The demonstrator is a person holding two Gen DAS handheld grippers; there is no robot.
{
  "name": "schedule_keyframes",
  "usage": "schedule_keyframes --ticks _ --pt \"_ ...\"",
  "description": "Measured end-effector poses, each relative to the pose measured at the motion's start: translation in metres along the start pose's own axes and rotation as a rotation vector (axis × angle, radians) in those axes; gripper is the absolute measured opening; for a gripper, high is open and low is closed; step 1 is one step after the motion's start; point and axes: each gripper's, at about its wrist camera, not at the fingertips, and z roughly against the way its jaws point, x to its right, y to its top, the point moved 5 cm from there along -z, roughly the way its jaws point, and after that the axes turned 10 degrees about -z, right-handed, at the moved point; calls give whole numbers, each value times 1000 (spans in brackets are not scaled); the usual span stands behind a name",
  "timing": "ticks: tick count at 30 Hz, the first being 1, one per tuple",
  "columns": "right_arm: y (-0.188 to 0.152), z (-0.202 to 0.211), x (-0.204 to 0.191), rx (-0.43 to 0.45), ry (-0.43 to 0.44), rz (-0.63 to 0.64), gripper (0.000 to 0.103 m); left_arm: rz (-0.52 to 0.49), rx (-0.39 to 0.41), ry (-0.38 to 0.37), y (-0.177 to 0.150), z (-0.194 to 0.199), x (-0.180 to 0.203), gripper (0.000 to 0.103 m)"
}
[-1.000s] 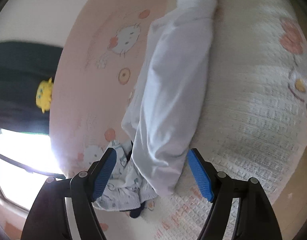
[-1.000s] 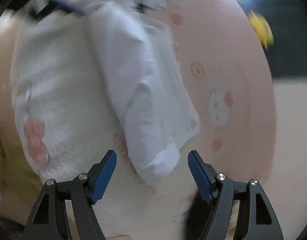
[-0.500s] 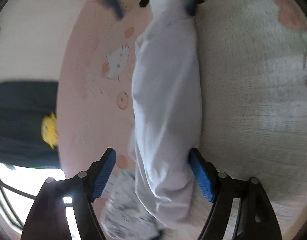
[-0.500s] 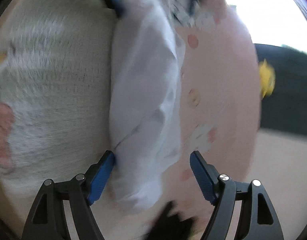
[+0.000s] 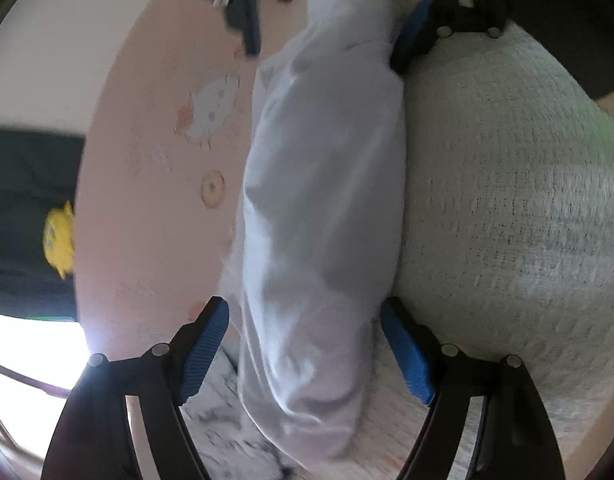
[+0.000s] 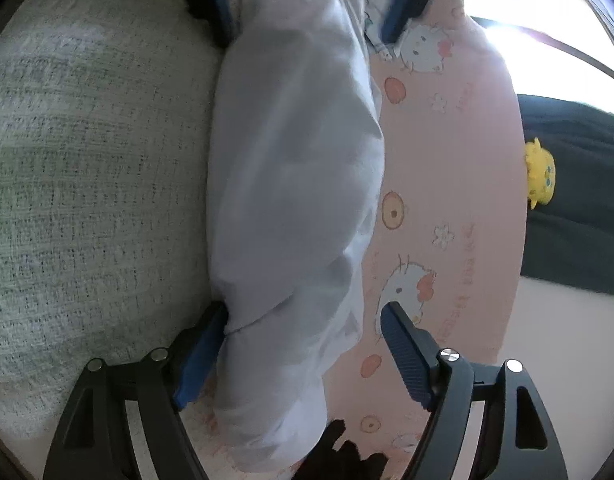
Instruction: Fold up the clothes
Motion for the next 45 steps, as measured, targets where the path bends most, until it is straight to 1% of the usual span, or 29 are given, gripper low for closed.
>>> schedule_keyframes --ticks 2,3,4,5,6,7,8,9,10,11,14,18,20,23,27,30,33,37,38,40,43,44,45 --pt "3 5 -5 46 -23 39 78 -29 -3 50 -1 -4 -5 88" --pt "4 7 -7 60 -22 56 78 -46 -11 67 -3 -7 -6 88" --pt "5 8 -10 74 -21 73 76 -49 1 64 -5 -8 -5 88" --pt "6 9 -13 84 -14 91 67 -45 24 54 -6 -8 -5 84" --pt "7 10 -18 89 0 110 57 -45 43 22 -7 -8 -1 65" --pt "7 11 -22 93 15 128 53 -46 62 -21 -8 -7 5 50" --pt "8 12 -26 98 29 147 45 -48 80 -63 -8 -7 11 34" --pt "8 13 -30 101 41 158 36 -67 96 -47 -8 -5 16 30" --pt "8 13 -33 102 47 157 34 -81 102 -25 -7 -3 20 28" --pt "9 15 -36 102 50 153 30 -64 92 -33 -6 -4 19 27" --pt "14 16 -37 96 69 119 28 23 83 -87 -7 -9 12 26" --pt "23 15 -26 59 162 -17 27 147 52 -158 -10 -13 7 26" --pt "28 15 -23 42 186 -69 28 181 41 -165 -11 -12 13 26" --pt "34 17 -24 41 180 -93 27 211 47 -161 -22 -14 21 26" --pt "42 18 -22 32 190 -146 27 311 25 -194 -28 -12 21 27" --pt "47 18 -21 26 197 -186 28 307 2 -162 -27 -11 23 27" --pt "53 20 -20 8 202 -216 28 335 -14 -168 -24 -14 20 27" --pt "36 25 -19 6 217 -230 27 346 -19 -166 -25 -11 20 27" --pt "31 26 -19 5 220 -234 24 346 -21 -173 -25 -11 19 27" --pt "23 29 -18 4 227 -241 23 364 -21 -217 -24 -21 10 27" --pt "10 32 -17 3 238 -252 23 443 -37 -341 -27 -25 -3 26" --pt "5 34 -16 2 241 -255 23 470 -42 -376 -29 -24 -5 26" --pt "1 35 -16 2 245 -259 23 484 -40 -397 -30 -21 -7 25"
